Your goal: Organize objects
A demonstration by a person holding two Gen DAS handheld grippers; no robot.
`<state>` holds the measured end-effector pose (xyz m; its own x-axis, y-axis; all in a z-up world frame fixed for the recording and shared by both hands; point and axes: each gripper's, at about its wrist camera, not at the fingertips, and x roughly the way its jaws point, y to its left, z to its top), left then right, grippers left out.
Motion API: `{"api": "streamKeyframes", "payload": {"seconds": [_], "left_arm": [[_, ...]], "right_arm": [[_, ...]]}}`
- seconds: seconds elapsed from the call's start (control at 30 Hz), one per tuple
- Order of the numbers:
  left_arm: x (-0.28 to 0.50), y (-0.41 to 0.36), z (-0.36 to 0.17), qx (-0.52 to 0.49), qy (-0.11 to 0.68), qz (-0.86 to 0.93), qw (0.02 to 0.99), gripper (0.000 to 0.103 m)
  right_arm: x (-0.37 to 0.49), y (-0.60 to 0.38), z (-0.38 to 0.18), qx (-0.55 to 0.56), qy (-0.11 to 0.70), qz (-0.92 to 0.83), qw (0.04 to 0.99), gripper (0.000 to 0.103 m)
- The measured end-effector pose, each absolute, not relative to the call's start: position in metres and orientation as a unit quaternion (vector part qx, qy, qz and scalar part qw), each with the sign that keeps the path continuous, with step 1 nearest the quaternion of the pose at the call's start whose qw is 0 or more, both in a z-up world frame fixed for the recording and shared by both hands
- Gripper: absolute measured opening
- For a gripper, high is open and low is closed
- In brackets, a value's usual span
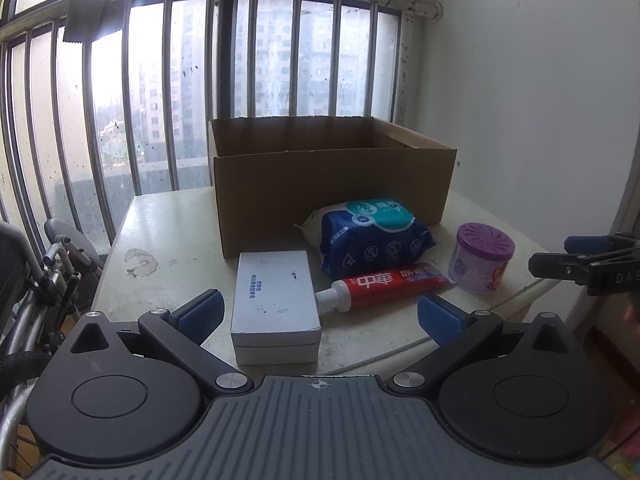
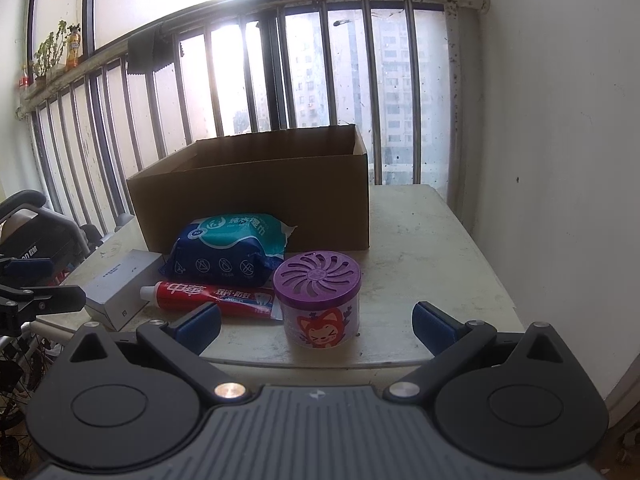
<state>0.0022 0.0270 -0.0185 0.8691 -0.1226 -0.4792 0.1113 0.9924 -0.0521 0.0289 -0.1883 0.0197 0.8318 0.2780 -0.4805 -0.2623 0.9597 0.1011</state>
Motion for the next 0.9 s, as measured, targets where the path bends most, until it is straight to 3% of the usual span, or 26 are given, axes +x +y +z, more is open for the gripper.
{"api": "streamKeyframes", "payload": {"seconds": [0.9], "left_arm": [[0.013, 0.03, -0.038, 0.002, 0.264, -0.032, 0.964, 0.103]], "right_arm": [[0.035, -0.189, 0.012, 0.004, 0.26, 0.117, 0.959, 0.103]]}}
